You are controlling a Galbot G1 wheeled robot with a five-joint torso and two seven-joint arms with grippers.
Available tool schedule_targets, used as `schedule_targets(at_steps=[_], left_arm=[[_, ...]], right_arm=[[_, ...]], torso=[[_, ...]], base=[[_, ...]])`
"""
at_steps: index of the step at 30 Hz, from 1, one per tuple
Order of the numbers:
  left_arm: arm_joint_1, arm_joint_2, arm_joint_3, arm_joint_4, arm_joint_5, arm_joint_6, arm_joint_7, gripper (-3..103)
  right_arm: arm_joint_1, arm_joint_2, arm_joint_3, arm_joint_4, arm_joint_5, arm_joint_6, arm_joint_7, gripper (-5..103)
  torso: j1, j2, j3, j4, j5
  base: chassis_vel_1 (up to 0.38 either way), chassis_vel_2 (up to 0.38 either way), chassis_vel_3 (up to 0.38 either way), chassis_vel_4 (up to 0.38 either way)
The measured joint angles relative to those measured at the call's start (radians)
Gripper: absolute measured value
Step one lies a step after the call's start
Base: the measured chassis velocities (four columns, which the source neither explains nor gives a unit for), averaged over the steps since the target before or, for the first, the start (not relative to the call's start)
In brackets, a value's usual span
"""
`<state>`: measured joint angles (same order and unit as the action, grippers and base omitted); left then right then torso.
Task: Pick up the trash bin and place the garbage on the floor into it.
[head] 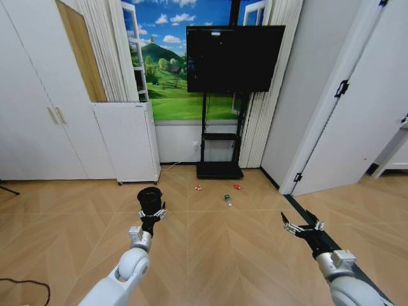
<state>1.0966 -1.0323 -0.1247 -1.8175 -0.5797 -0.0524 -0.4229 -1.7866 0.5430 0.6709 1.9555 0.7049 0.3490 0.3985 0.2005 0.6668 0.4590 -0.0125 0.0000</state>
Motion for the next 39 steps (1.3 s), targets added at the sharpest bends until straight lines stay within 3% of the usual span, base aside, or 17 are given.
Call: schedule_targets(at_steps=[10,20,39], left_arm=[[0.006,0.001,0.000,-0.003,0.000,0.004,-0.001,95],[0.009,-0.002,0.000,0.000,0.005,0.015,-0.007,100],[0.000,-0.019,0.013,0.019,0.012,0.010,-0.007,97]], right_arm=[[0.001,0.020,0.001,0.007,-0.013,0.024,-0.011,100],[-0.005,0.038,0.001,0.007,-0.065,0.043,-0.027,100],[0.006,0.031,-0.010,-0.017,-0.060,0.050,-0.061,100]], torso=[[0.000,0.000,0.000,0.0000,0.0000],[0.000,0.000,0.000,-0.0001,0.0000],[-0.001,0.000,0.000,-0.0001,0.0000]], base=[[0.000,0.000,0.000,0.000],[0.000,0.000,0.000,0.000],[-0.009,0.007,0.010,-0.009]])
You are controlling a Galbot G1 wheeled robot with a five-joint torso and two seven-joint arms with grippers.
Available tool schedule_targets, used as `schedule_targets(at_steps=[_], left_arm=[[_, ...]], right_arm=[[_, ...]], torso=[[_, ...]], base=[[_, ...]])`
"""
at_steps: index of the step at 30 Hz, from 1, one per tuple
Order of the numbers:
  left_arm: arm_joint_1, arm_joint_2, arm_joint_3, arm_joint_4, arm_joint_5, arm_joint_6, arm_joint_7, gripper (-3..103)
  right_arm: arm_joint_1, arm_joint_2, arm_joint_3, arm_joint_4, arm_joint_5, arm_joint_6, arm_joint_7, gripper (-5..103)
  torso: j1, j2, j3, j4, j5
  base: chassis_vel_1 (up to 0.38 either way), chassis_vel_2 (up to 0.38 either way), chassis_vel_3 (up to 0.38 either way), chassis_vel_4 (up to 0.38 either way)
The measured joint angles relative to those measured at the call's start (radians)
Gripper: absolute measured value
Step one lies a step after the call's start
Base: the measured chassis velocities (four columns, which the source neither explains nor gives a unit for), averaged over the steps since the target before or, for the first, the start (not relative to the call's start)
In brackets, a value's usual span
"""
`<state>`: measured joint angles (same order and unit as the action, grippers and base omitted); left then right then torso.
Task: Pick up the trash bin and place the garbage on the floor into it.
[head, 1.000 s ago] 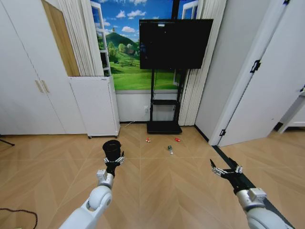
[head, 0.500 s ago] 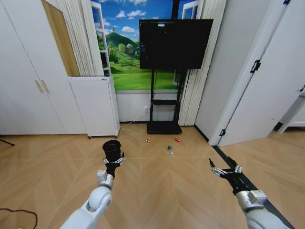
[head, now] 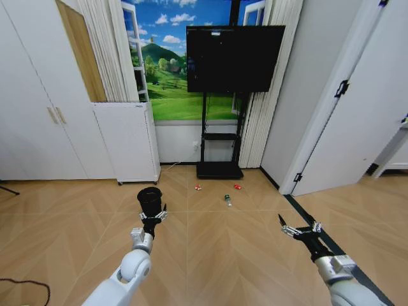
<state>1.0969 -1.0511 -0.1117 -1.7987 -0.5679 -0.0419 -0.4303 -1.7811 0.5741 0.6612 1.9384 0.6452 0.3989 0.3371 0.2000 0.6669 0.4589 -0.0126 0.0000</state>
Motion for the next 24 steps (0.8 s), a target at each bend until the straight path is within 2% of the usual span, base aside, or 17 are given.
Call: schedule_targets(at_steps=[2,5,24], left_arm=[[0.000,-0.002,0.002,0.002,0.001,0.000,0.000,94],[-0.001,-0.005,0.003,0.006,0.004,0.000,0.000,97],[-0.011,-0.014,0.009,0.026,0.008,-0.002,0.000,97]], right_arm=[[0.000,-0.001,0.000,-0.002,0.003,0.004,-0.002,100],[0.000,-0.002,0.000,-0.005,0.005,0.008,-0.007,100],[0.007,0.003,-0.010,-0.018,0.007,0.020,-0.014,100]], torso=[[0.000,0.000,0.000,-0.0001,0.0000],[0.000,0.000,0.000,0.0000,-0.0001],[0.001,0.000,0.000,0.0002,0.0001]], base=[[-0.129,0.094,0.103,-0.086],[-0.157,0.145,0.152,-0.141],[-0.220,0.223,0.231,-0.225]])
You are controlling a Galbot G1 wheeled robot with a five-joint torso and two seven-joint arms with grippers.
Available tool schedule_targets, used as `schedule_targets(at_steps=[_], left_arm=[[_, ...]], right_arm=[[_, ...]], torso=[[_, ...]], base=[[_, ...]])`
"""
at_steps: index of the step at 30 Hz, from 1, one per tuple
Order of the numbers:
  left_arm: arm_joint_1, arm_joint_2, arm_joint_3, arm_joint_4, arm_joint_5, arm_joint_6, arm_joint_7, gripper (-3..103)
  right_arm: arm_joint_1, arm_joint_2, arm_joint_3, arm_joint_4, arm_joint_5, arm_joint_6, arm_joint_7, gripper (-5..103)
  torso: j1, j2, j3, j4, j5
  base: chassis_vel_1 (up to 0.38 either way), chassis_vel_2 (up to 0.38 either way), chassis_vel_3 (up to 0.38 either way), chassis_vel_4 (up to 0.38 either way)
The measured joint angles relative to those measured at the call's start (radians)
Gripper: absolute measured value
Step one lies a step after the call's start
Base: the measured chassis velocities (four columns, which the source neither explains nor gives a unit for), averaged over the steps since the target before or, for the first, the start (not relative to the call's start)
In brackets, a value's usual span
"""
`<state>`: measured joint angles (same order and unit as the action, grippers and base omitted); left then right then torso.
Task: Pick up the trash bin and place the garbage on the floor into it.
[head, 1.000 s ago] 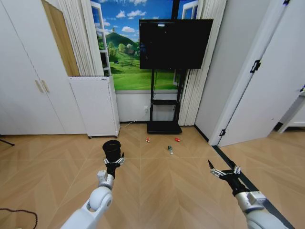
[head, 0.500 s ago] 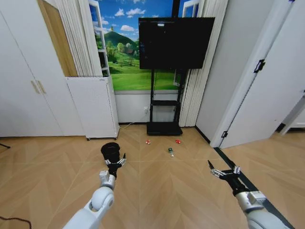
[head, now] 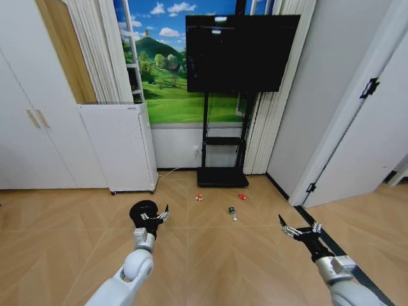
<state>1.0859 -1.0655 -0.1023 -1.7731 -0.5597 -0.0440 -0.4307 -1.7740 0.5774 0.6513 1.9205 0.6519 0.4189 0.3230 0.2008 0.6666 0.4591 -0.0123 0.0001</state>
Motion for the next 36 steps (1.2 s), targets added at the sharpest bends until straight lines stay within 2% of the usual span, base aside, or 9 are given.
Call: schedule_targets(at_steps=[17,25,28,30,35,36], left_arm=[[0.000,-0.002,0.001,0.000,0.002,-0.006,0.000,97],[0.002,-0.004,0.001,0.000,0.002,-0.008,0.000,97],[0.002,-0.005,0.001,0.000,0.002,-0.008,0.001,100],[0.003,-0.005,0.001,0.000,0.002,-0.009,0.001,93],[0.003,-0.007,0.001,0.002,0.002,-0.011,0.002,98],[0.003,-0.007,0.001,0.002,0.002,-0.011,0.002,97]], right_arm=[[-0.011,0.021,0.005,0.011,-0.008,0.003,0.003,100],[-0.012,0.023,0.006,0.011,-0.011,0.004,0.003,100],[-0.012,0.024,0.005,0.011,-0.011,0.004,0.003,100],[-0.013,0.025,0.006,0.011,-0.011,0.004,0.003,100],[-0.014,0.028,0.005,0.008,-0.011,0.007,0.003,100],[-0.014,0.030,0.006,0.008,-0.012,0.007,0.003,100]], torso=[[0.000,0.000,0.000,-0.0002,0.0000],[0.000,0.000,0.000,0.0002,0.0000],[-0.001,0.000,0.000,-0.0002,-0.0003],[0.000,0.000,0.000,-0.0002,-0.0001],[0.000,0.000,0.000,-0.0001,0.0001],[0.000,0.000,0.000,0.0000,0.0002]], base=[[-0.208,0.219,0.221,-0.219],[-0.109,0.194,0.117,-0.194],[-0.117,0.200,0.099,-0.198],[-0.105,0.190,0.103,-0.205],[-0.108,0.192,0.113,-0.195],[-0.092,0.227,0.121,-0.188]])
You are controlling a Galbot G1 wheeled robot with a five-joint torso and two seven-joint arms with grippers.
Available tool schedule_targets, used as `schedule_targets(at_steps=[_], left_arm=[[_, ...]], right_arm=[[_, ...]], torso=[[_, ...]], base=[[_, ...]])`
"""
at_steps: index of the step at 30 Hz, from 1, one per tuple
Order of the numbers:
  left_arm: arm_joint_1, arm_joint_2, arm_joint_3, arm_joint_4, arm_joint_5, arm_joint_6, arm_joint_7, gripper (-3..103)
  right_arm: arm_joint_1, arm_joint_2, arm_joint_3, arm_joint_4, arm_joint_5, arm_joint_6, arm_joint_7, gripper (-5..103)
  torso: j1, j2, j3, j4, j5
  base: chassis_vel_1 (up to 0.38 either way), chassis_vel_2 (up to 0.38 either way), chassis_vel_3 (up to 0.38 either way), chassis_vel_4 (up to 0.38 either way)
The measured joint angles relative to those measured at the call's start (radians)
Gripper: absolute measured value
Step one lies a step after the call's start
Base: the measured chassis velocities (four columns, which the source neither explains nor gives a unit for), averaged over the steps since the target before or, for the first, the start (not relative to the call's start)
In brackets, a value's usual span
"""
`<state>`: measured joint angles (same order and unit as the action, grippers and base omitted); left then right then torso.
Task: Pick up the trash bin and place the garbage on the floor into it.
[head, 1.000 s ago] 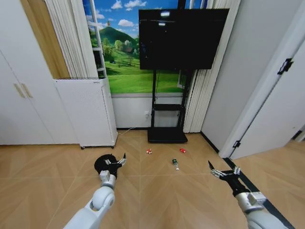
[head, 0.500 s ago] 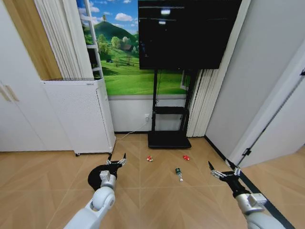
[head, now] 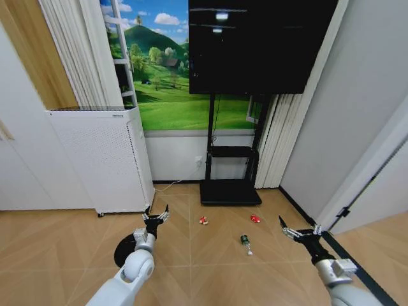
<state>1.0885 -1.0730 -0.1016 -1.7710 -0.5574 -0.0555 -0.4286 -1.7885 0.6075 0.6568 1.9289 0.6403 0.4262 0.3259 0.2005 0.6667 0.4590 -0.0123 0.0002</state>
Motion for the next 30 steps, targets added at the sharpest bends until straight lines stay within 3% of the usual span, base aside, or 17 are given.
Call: schedule_targets(at_steps=[11,30], left_arm=[[0.000,-0.003,0.002,0.006,0.003,-0.001,0.000,96],[0.011,0.016,-0.004,-0.011,-0.006,-0.003,-0.001,97]], right_arm=[[0.003,0.016,-0.006,-0.001,-0.011,0.009,0.005,100],[-0.009,0.045,-0.004,0.016,-0.049,0.016,0.049,100]], torso=[[0.000,0.000,0.000,0.0001,-0.0003],[0.000,0.000,0.000,-0.0001,-0.0003]], base=[[-0.057,0.152,0.070,-0.148],[0.000,-0.003,-0.001,0.002]])
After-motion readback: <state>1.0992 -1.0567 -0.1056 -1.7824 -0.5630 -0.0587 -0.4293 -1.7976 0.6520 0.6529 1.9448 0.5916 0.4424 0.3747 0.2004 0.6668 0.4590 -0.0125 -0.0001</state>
